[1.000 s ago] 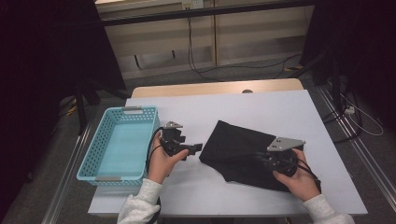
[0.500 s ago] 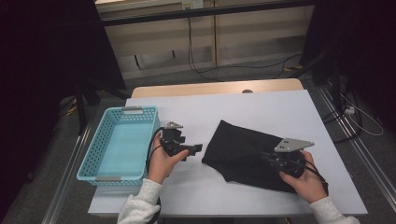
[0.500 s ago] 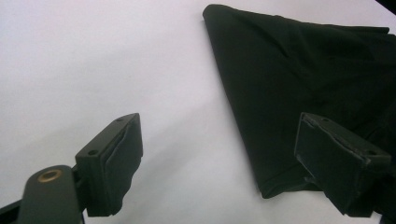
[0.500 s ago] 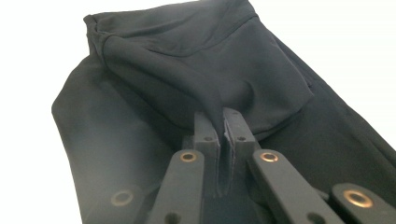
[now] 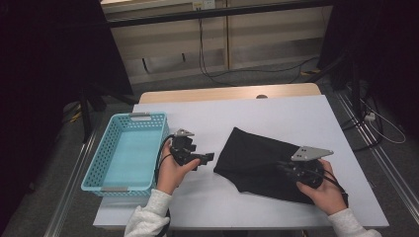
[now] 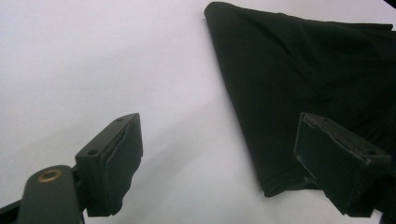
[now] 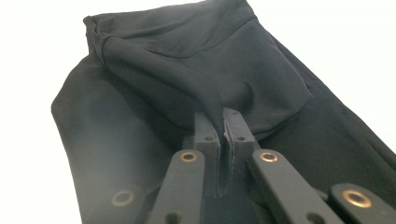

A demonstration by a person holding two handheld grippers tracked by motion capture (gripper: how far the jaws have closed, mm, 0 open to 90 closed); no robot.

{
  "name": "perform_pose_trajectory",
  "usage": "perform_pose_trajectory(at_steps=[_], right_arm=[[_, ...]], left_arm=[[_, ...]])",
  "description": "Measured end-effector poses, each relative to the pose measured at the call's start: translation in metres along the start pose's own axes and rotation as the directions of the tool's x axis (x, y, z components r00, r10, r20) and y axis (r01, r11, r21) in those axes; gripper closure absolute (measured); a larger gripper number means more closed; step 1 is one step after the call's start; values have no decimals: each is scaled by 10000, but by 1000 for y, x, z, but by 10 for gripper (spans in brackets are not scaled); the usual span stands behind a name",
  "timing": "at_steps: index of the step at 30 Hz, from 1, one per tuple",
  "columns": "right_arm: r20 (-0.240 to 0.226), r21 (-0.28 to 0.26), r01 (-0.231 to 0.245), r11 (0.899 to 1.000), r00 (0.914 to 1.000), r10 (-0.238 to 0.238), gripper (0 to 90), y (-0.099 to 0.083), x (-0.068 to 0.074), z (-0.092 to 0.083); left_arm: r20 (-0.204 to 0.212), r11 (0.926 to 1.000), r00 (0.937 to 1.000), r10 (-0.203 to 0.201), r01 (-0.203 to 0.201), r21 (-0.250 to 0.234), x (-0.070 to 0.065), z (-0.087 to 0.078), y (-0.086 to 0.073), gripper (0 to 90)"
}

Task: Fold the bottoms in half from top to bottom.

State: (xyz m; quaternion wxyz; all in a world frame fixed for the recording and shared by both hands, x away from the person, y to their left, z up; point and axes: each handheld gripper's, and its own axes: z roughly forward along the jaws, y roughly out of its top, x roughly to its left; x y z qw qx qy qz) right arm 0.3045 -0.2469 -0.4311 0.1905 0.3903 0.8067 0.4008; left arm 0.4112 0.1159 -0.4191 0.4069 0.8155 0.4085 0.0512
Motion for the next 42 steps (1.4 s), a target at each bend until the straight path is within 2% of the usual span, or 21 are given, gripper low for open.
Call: perform_pose_trajectory(at_steps=[22, 29, 34, 42], right_arm=[[60, -83, -71, 9999, 10000, 71, 868, -5, -2, -9], [96, -124, -186, 9997, 9998, 187, 869, -7, -4, -13], [89, -126, -207, 9997, 9997, 208, 869, -8, -4, -15], [143, -145, -328, 9994, 9994, 330, 869, -12, -6, -20]], left_arm=[[16, 10000, 10000, -34, 34, 20, 2, 1, 1, 153], [-36, 9998, 9999, -159, 158, -149, 4, -2, 3, 153], [19, 9999, 9999, -117, 117, -50, 6, -2, 3, 152], [-57, 9996, 9996, -260, 259, -142, 8, 0, 3, 153]])
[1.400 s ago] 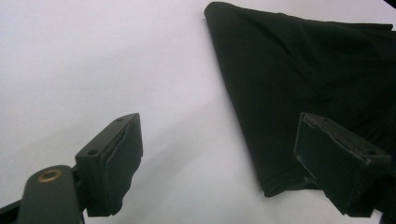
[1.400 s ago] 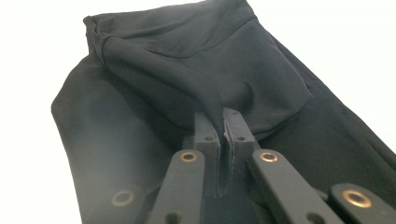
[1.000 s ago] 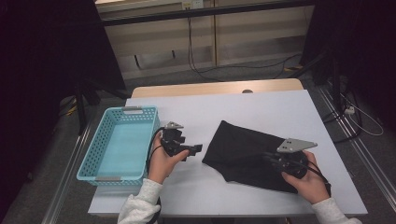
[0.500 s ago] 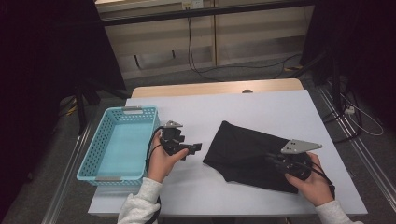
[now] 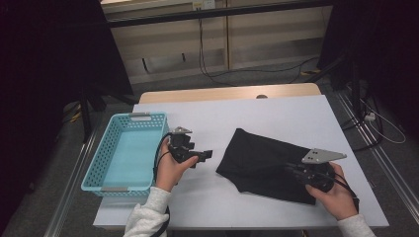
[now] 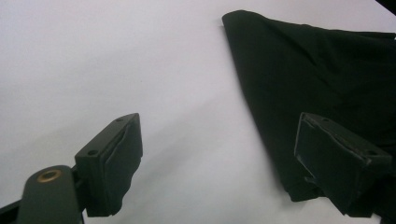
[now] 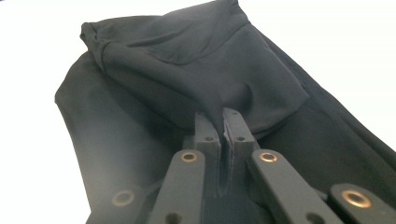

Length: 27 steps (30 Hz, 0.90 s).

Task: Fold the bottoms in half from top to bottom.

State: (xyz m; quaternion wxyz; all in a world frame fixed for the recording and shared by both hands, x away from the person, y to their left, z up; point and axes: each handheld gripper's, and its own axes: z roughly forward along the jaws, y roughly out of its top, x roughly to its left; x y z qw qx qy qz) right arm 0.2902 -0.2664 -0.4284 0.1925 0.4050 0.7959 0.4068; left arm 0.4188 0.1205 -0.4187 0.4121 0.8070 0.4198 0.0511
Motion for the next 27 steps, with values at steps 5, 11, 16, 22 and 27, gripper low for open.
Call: perform_pose_trajectory(at_steps=[5, 11, 16, 22, 27], right_arm=[[97, 4, -103, 9999, 9999, 103, 869, -4, -3, -5], [123, 75, -146, 9999, 9998, 145, 869, -8, -3, -7], [146, 48, -206, 9998, 9997, 206, 869, -9, -4, -11], [212, 28, -312, 9995, 9993, 311, 869, -12, -7, -14], [248, 51, -355, 9994, 9991, 353, 869, -14, -8, -16]], left_arm=[[33, 10000, 10000, 49, -50, 76, 1, 1, 1, 153], [1, 10000, 10000, 43, -43, 40, -1, 2, 1, 152], [20, 9999, 9999, 99, -99, 94, -1, 3, 1, 152], [31, 9999, 9999, 95, -96, 79, -1, 3, 2, 152], [30, 10000, 10000, 56, -57, 65, -1, 3, 2, 152]])
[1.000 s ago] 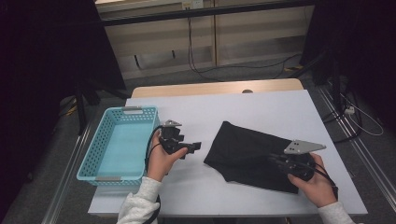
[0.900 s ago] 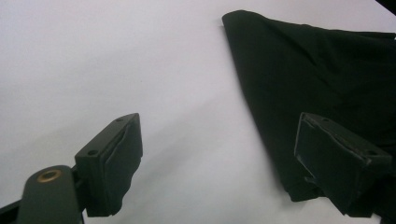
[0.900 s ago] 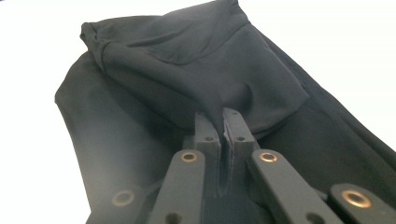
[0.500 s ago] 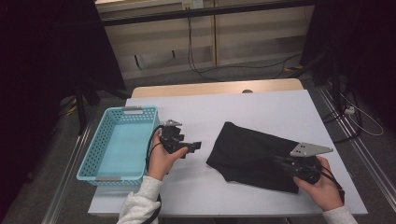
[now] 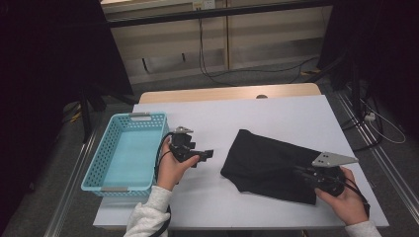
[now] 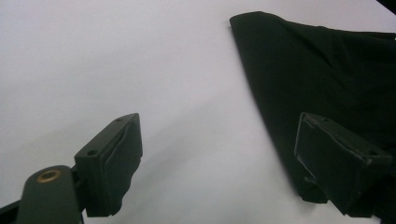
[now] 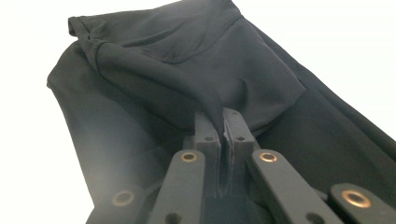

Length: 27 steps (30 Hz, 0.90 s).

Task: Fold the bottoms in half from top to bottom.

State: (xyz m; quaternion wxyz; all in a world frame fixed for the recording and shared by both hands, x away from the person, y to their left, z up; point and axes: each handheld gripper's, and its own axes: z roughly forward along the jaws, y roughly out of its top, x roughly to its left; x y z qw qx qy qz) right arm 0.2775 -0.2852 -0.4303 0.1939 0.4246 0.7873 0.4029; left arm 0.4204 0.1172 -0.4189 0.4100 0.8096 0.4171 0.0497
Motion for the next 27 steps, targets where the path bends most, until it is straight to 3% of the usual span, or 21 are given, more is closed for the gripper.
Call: perform_pose_trajectory(at_steps=[27], right_arm=[[57, -28, -153, 9999, 9999, 153, 869, -7, -4, -9]], left_arm=[[89, 10000, 10000, 39, -39, 40, -1, 2, 1, 151]])
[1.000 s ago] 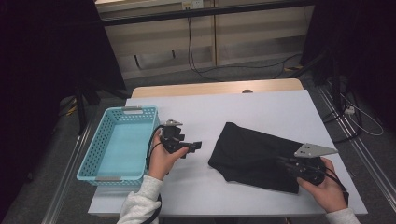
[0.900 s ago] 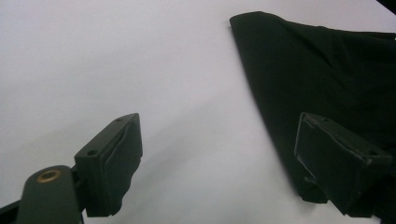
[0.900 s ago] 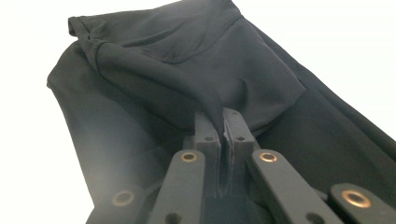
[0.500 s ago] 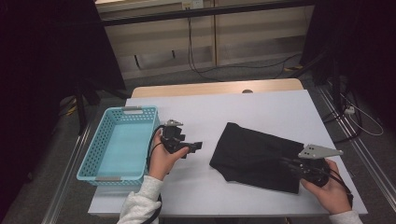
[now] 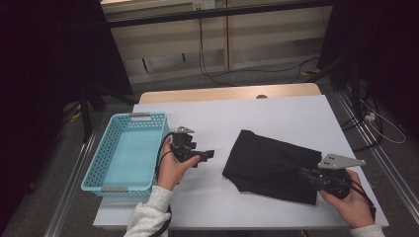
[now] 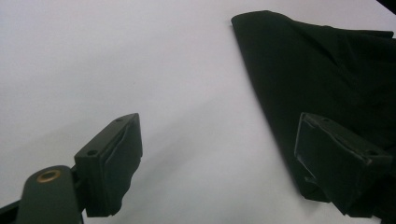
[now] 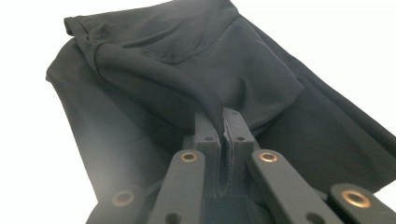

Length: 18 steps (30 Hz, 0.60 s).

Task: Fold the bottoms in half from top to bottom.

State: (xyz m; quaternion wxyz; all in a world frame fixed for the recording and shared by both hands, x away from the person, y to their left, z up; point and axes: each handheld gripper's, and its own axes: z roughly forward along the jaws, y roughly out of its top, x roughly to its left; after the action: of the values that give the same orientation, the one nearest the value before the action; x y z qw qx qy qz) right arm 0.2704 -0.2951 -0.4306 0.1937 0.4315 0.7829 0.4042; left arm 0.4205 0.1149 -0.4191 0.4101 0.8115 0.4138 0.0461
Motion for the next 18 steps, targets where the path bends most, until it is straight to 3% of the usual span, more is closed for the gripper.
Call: perform_pose_trajectory(at_steps=[18], right_arm=[[25, -69, -98, 9999, 9999, 98, 870, -1, 0, -3]], left_arm=[[24, 10000, 10000, -3, 3, 34, 2, -1, 0, 150]])
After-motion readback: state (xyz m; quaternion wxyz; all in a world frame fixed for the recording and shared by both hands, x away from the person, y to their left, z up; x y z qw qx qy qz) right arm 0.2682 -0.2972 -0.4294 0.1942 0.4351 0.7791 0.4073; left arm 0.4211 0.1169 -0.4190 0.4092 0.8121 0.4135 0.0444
